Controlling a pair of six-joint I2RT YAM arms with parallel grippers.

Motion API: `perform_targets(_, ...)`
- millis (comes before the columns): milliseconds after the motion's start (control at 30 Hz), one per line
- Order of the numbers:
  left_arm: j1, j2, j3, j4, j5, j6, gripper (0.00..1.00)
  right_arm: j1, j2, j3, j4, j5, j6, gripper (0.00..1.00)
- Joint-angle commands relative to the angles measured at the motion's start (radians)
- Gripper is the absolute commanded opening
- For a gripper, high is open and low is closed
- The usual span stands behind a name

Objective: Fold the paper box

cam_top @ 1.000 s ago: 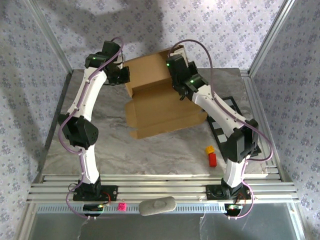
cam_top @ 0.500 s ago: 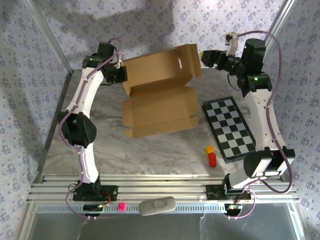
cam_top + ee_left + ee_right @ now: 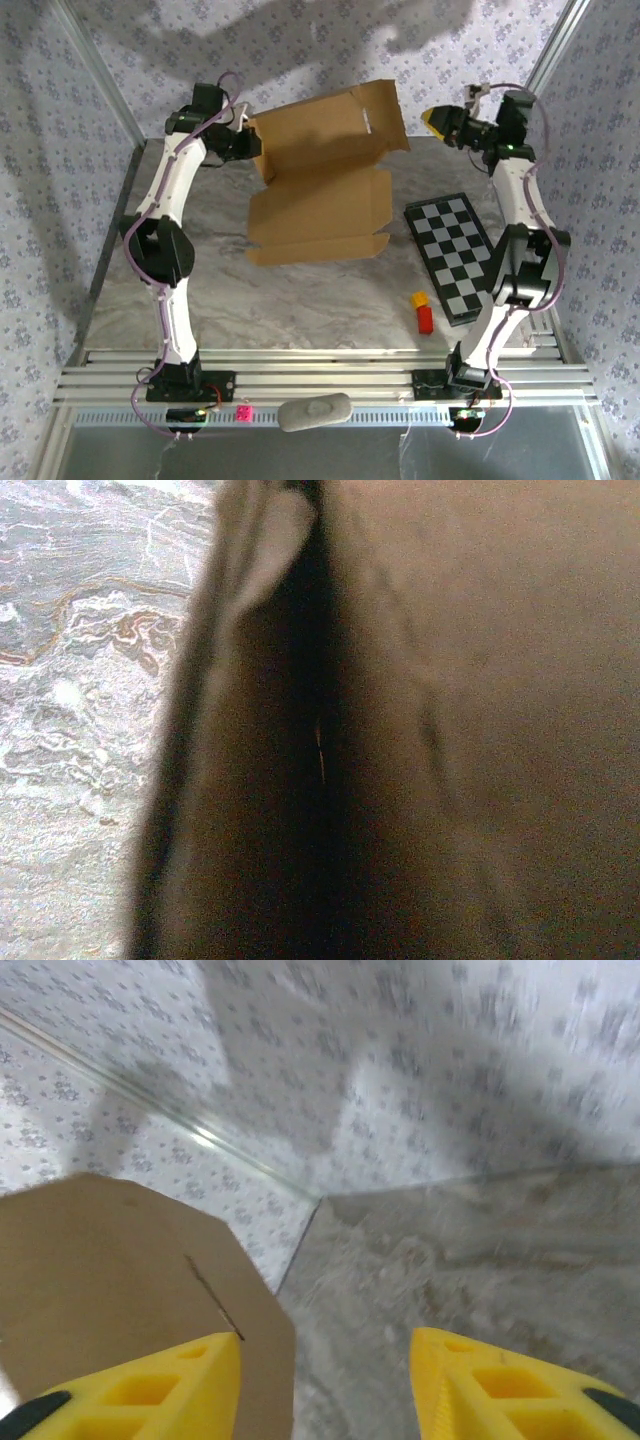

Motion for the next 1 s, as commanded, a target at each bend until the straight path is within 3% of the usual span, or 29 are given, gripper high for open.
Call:
perform_targets(0, 0.005, 0.004, 0.018, 0.02, 0.061, 0.007, 0.0, 0.039, 0.012, 0.074, 0.051, -0.12, 0.052, 0.44)
perform_targets(400, 0.005, 0.002, 0.012, 0.02, 0.052, -0.006, 0.0, 0.135, 0.018, 0.133, 0.031, -0.134, 0.046, 0.46)
perform_targets(967, -0.005, -0.019, -0.001, 0.019, 0.049, -0.02, 0.0, 0.223, -0.056, 0.192, -0.26, -0.058, -0.207, 0.49)
